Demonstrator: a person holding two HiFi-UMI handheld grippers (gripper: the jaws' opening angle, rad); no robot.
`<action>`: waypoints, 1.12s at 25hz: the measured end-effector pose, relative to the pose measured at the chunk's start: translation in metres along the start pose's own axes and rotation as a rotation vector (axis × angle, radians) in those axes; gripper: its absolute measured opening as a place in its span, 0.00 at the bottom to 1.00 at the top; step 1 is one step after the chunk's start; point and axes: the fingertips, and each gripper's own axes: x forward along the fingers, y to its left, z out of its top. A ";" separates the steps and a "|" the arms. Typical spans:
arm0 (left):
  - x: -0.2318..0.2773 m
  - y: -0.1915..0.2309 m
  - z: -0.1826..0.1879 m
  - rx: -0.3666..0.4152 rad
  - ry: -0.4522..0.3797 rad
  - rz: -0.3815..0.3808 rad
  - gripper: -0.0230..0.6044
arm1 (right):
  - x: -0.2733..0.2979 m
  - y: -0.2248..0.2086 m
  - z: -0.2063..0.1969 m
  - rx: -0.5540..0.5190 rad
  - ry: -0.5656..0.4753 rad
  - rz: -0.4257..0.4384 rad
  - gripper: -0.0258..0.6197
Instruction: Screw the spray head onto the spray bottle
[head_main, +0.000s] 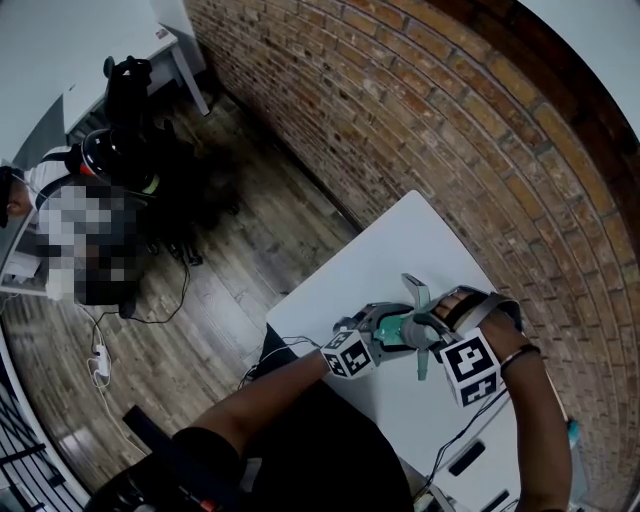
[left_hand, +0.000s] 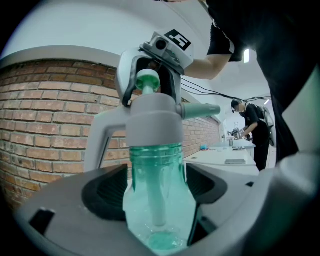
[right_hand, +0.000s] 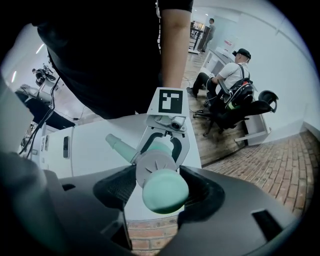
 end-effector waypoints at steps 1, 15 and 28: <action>0.000 0.000 0.000 0.000 0.000 0.000 0.59 | 0.000 0.000 0.000 0.011 -0.004 -0.003 0.46; 0.000 0.000 0.001 -0.005 -0.003 -0.001 0.59 | 0.001 0.002 0.001 0.140 -0.004 0.022 0.46; -0.001 0.000 0.000 -0.011 -0.003 0.000 0.60 | -0.001 -0.001 0.003 0.277 -0.021 0.027 0.46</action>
